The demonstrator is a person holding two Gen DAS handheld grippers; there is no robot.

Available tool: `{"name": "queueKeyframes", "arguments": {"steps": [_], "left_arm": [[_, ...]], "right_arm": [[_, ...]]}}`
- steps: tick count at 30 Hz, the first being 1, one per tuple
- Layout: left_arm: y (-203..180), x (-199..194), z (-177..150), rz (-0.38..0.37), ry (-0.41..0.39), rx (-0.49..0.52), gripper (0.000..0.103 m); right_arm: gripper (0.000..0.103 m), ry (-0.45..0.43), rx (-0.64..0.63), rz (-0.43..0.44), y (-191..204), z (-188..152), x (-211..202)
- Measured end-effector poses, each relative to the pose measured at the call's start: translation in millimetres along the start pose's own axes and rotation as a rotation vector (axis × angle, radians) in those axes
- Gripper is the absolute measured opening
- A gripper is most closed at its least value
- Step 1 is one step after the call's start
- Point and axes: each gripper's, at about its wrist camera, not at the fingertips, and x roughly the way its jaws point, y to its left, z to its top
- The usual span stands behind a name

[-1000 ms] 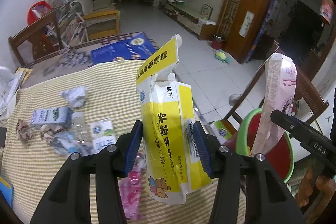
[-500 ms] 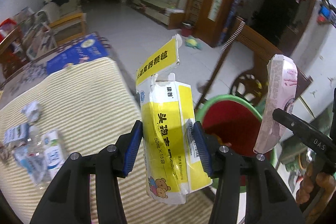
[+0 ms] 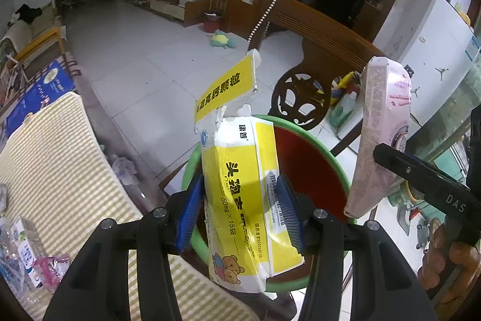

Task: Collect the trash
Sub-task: 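Open both tools over the red bucket to drop the carton and bag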

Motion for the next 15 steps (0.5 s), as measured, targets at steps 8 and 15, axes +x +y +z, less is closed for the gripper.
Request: {"name": "queueKeyframes", "arguments": {"steps": [8,15], "left_arm": [[3,7,4,-0.005,0.020,-0.001,0.053],[20,-8,-5,0.021,-0.005,-0.055,0.062]], "right_arm": [[0.050,0.015,-0.010,-0.001,5,-1,0],[0.060,-0.007,-0.014,0.012,20,-2,-2]]}}
